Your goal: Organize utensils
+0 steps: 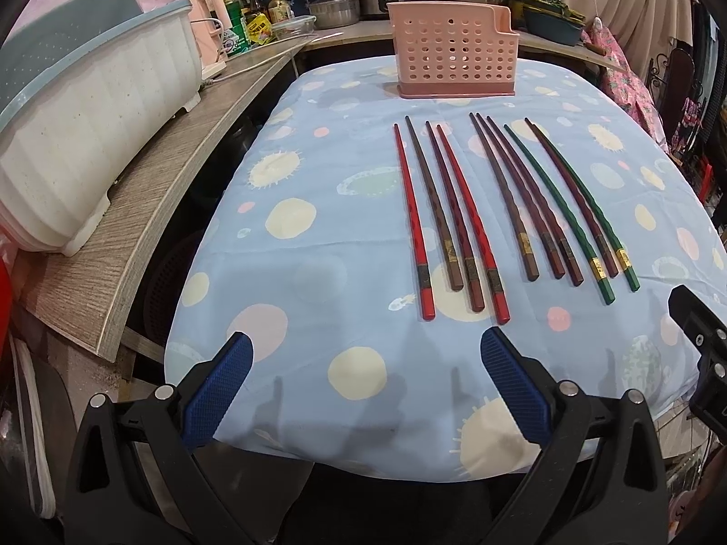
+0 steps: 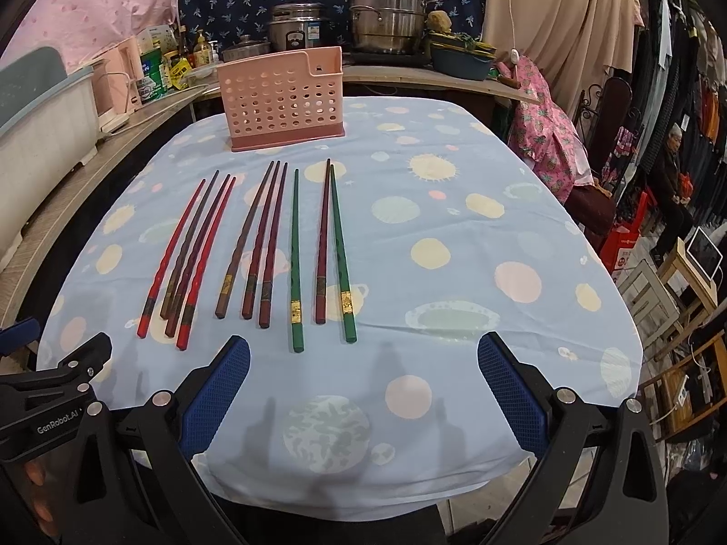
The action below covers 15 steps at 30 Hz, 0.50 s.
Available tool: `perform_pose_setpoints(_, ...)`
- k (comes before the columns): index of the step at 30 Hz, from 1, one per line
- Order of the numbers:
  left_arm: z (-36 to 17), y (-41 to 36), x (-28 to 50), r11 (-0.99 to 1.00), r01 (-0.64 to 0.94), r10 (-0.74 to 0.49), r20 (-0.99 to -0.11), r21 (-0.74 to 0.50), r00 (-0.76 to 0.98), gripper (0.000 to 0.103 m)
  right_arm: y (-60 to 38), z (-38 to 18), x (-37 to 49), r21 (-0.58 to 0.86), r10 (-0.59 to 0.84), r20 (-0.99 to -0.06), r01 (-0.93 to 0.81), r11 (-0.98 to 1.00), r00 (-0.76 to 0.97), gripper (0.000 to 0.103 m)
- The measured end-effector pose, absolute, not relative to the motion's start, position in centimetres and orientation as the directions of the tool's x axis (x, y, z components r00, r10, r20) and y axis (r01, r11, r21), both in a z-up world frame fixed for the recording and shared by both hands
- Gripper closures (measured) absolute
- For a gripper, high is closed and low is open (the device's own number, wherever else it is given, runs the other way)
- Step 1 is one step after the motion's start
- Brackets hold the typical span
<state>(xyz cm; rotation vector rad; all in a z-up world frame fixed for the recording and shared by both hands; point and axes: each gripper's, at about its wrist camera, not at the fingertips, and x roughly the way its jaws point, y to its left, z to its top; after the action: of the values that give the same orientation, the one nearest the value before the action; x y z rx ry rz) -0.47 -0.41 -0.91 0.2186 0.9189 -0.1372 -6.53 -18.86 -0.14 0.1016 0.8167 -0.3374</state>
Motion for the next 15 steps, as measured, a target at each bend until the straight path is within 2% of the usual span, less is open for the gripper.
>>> perform_pose_setpoints(15, -0.81, -0.44, -0.50, 0.968, 0.213, -0.026, -0.795, 0.130, 0.606, 0.007, -18.90, -0.11, -6.51, -0.039, -0.255, -0.730, 0.334, 0.942, 0.634, 0.007)
